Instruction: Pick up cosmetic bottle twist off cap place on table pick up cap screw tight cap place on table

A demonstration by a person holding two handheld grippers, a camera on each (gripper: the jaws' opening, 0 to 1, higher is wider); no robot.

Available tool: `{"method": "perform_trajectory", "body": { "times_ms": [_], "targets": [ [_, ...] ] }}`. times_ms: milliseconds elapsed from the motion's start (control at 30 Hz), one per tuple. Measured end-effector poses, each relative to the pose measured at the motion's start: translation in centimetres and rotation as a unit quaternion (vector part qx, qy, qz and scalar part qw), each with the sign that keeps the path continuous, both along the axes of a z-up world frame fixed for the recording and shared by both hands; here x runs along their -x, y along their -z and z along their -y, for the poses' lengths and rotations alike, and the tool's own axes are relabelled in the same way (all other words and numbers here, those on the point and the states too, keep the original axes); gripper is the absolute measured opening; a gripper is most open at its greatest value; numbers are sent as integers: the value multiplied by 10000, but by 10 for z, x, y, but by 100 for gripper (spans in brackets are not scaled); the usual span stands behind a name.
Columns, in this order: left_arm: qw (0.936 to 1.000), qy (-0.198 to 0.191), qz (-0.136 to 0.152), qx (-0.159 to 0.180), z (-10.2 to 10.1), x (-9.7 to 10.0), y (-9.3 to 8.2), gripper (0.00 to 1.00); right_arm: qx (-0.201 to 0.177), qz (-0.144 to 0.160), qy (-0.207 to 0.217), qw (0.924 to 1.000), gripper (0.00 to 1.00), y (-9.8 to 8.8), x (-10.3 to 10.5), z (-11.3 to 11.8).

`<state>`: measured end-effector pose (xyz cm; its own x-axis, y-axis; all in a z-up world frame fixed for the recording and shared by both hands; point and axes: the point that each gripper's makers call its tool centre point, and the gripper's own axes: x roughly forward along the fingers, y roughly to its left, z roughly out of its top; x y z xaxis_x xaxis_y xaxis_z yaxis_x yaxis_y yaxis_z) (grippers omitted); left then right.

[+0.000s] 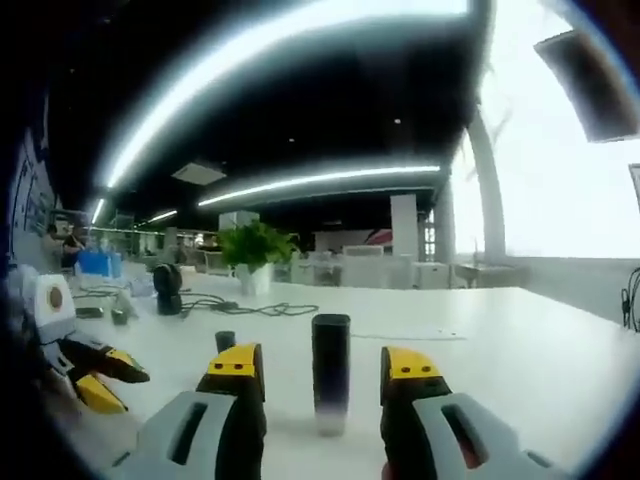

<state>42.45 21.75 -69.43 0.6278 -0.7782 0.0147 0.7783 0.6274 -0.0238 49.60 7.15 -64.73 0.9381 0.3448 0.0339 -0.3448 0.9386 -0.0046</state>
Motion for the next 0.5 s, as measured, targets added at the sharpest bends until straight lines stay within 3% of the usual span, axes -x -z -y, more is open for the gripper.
{"method": "perform_trajectory", "body": {
  "times_ms": [233,500],
  "targets": [
    [9999,-101,12,-27,-4,0,0,23,-271,-40,-275,9992,45,5,29,2],
    [9997,-108,-216,57,-10,9,0,25,-408,10,-549,9977,51,16,62,0]
  ]
}}
